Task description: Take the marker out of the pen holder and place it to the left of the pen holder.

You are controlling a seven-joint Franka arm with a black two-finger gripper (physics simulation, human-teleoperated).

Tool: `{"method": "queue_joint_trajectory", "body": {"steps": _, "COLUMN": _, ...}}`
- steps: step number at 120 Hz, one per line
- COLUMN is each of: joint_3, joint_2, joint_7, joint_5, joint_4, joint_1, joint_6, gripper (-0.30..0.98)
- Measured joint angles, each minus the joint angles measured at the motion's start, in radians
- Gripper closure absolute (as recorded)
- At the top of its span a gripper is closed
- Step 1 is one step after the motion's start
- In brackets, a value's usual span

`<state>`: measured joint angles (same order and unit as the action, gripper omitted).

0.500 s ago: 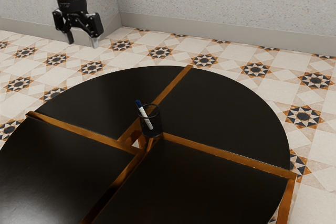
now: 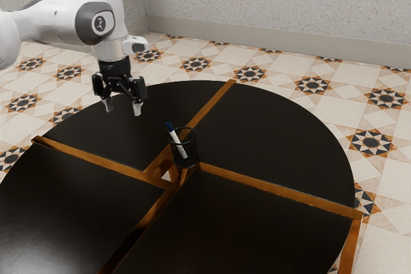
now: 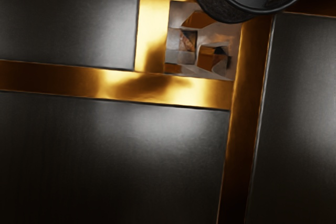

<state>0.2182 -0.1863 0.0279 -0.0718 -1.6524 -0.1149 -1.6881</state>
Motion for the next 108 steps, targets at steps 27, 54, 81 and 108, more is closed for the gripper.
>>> {"method": "queue_joint_trajectory", "body": {"steps": 27, "joint_3": -0.011, "joint_2": -0.193, "joint_7": 0.029, "joint_5": -0.121, "joint_4": 0.123, "joint_1": 0.071, "joint_6": -0.134, "gripper": 0.01}}
{"method": "queue_joint_trajectory", "body": {"steps": 54, "joint_3": -0.288, "joint_2": -0.362, "joint_7": 0.065, "joint_5": -0.134, "joint_4": 0.337, "joint_1": 0.306, "joint_6": -0.147, "gripper": 0.01}}
{"method": "queue_joint_trajectory", "body": {"steps": 81, "joint_3": -0.361, "joint_2": -0.403, "joint_7": 0.091, "joint_5": -0.1, "joint_4": 0.302, "joint_1": 0.359, "joint_6": -0.157, "gripper": 0.01}}
{"method": "queue_joint_trajectory", "body": {"steps": 108, "joint_3": -0.386, "joint_2": -0.378, "joint_7": 0.114, "joint_5": -0.095, "joint_4": 0.218, "joint_1": 0.352, "joint_6": -0.277, "gripper": 0.01}}
